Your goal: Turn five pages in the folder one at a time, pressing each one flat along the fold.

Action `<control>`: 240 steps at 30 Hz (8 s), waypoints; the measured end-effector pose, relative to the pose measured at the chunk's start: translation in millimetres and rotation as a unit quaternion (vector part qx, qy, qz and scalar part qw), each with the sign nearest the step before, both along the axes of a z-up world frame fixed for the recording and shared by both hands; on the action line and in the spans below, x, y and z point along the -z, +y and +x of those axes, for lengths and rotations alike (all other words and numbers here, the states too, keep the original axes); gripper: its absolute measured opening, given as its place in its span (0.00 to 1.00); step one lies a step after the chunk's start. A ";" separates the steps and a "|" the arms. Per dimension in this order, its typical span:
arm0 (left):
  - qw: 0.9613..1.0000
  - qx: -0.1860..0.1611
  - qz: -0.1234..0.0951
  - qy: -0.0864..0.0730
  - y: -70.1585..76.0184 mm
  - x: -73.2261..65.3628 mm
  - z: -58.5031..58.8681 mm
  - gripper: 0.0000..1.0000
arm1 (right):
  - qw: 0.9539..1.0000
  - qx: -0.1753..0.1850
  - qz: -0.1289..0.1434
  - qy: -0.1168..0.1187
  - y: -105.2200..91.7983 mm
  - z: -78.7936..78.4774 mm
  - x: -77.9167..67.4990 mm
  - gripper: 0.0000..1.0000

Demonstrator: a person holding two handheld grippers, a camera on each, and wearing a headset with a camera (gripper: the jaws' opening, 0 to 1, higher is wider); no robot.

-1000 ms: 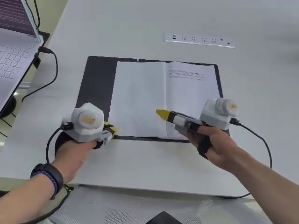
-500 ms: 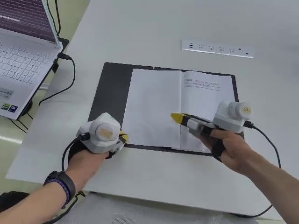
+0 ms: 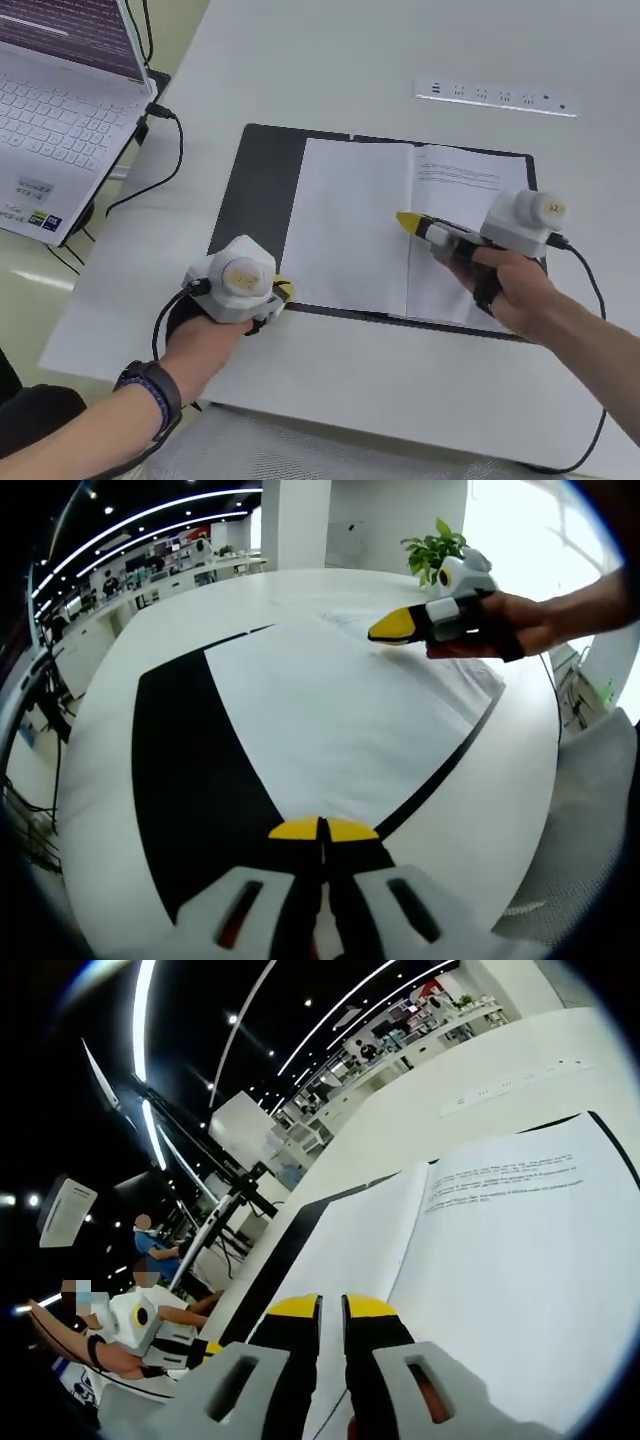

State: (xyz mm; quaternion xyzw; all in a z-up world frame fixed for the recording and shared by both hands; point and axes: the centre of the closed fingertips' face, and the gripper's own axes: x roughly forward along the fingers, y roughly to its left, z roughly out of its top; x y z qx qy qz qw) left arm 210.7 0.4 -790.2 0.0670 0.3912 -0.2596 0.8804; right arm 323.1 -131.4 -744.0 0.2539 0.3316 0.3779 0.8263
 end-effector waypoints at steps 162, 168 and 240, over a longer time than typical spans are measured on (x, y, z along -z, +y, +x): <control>0.997 -0.055 -0.047 0.007 0.3 -0.6 0.0 0.00 | 0.999 -0.041 0.010 0.005 -13.9 -115.6 34.4 0.00; 0.997 -0.058 -0.049 0.013 0.0 -0.2 -0.2 0.00 | 0.999 -0.032 0.001 0.020 -14.2 -115.8 35.8 0.00; 0.990 -0.052 -0.060 -0.117 16.8 -155.4 -39.8 0.63 | 0.980 0.056 -0.144 -0.125 -157.7 -138.9 -80.9 0.66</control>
